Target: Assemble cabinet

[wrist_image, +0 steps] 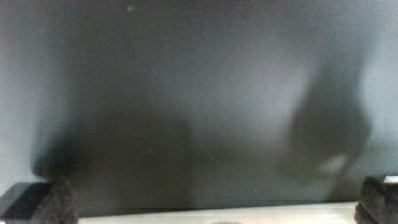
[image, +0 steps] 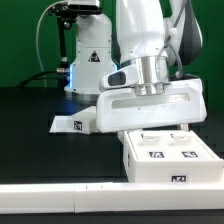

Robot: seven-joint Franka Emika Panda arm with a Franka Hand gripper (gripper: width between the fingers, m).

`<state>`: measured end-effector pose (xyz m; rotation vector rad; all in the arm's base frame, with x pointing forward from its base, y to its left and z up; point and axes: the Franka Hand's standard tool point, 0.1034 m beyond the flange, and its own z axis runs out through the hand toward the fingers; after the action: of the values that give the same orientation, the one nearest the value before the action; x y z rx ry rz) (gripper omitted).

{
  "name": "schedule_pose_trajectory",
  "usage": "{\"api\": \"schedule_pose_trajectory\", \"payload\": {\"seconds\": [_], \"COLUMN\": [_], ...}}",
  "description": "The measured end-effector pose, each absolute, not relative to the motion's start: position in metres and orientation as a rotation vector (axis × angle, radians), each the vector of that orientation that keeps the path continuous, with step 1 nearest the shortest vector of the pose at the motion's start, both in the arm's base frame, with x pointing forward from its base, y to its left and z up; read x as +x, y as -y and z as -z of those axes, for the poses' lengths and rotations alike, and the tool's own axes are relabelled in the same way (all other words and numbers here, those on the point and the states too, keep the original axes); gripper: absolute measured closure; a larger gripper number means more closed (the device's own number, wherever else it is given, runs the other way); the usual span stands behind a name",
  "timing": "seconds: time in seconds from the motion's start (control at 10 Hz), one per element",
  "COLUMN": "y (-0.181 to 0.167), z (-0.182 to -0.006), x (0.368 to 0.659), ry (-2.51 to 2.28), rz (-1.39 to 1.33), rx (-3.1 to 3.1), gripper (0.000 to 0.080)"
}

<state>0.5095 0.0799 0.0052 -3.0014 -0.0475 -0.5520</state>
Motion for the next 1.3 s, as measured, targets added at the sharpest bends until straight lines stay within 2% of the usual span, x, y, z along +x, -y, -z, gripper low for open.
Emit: {"api": "schedule_pose_trajectory", "payload": {"seconds": [0.2,0.3,0.4,0.5,0.6,0.7,0.8,1.3], "y": [-0.0799,-0.0799,-0.0799,-0.0799,-0.0800,-0.0800,-0.0800,-0.0801], "z": [-0.0050,-0.0048,-0.0047,-0.0046,-0.0037,-0.0036,-0.0035,-0.0037], "x": [0.5094,0.5093,0.5092,0.5091,0.5083,0.5082,0.5081,0.5079], "ry": [0.047,0.047,0.047,0.048,0.049,0.049,0.049,0.047], "rz": [0.551,0.551,0.551,0.550,0.546,0.545,0.545,0.541], "rx": [-3.001,-3.002,-3.002,-3.002,-3.002,-3.002,-3.002,-3.003], "gripper": [0.0266,0.0266,0.0467,0.0602,0.0602,0.0751,0.0788,0.0798]}}
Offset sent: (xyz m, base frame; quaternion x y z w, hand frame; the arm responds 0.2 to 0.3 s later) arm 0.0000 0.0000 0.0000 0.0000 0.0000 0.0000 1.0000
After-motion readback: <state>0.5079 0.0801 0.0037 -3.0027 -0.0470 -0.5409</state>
